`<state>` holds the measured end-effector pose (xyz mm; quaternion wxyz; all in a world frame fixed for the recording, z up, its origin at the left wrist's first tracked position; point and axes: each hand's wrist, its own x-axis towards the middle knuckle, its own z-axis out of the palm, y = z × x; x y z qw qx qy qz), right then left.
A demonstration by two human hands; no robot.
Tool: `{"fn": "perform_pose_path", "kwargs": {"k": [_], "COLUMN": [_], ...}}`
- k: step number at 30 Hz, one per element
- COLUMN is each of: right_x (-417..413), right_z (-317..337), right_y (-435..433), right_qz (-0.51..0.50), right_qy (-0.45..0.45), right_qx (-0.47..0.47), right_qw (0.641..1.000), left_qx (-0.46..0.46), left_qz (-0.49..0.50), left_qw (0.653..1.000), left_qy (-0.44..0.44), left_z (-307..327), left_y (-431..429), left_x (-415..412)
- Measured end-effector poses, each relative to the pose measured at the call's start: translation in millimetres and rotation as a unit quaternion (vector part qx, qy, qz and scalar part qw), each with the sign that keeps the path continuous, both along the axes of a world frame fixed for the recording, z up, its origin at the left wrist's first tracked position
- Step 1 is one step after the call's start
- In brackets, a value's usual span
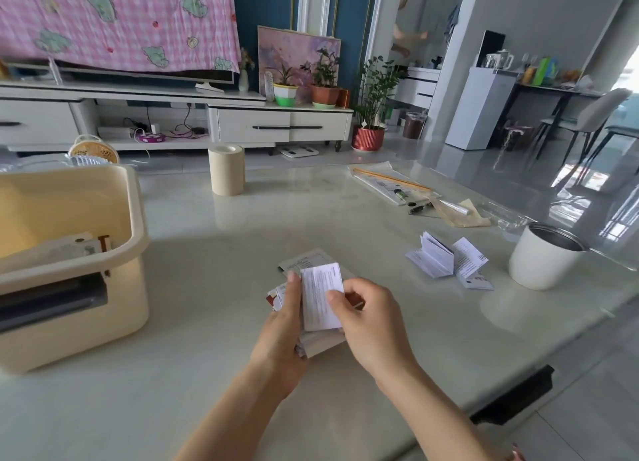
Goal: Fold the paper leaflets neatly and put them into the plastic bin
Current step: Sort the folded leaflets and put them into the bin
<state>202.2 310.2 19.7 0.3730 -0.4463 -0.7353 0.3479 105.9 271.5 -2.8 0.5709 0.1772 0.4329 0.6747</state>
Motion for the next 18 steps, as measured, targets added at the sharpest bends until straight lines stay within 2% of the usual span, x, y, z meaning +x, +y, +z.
{"fn": "perform_pose_path", "kwargs": {"k": [3,6,7,9,10,11,12,14,16,18], "right_x": [-5,-5,-4,3,10,17,26,47,63,72], "right_z": [-5,-5,-2,4,2,1,-2,-9,-15,-20], "right_y": [-2,2,9,27,39,53,67,90,107,121], "right_qz": [0.017,0.083,0.109,0.131,0.101,0.045,-0.033,-0.164,-0.212,-0.203], "right_qy": [-0.040,-0.092,-0.105,-0.067,-0.044,-0.039,-0.072,-0.179,-0.258,-0.324], "right_qx": [0.054,0.081,0.062,-0.020,-0.036,-0.013,0.038,0.115,0.113,0.091], "right_qw": [0.998,0.989,0.987,0.989,0.993,0.998,0.996,0.963,0.936,0.919], "left_qx": [0.011,0.013,0.008,0.007,0.008,0.009,0.009,0.006,0.006,0.008], "left_qz": [-0.005,-0.017,-0.019,-0.022,-0.024,-0.024,-0.026,-0.028,-0.029,-0.028], "left_qw": [1.000,1.000,1.000,1.000,0.999,0.999,0.999,0.999,0.999,0.999], "left_qy": [0.015,0.016,0.007,-0.011,-0.020,-0.027,-0.031,-0.038,-0.040,-0.044], "left_z": [0,-1,-1,-1,-1,0,-1,-2,-2,-2], "left_y": [-1,-1,-1,0,0,0,2,2,2,2], "left_x": [2,2,1,-1,1,1,1,2,2,1]}}
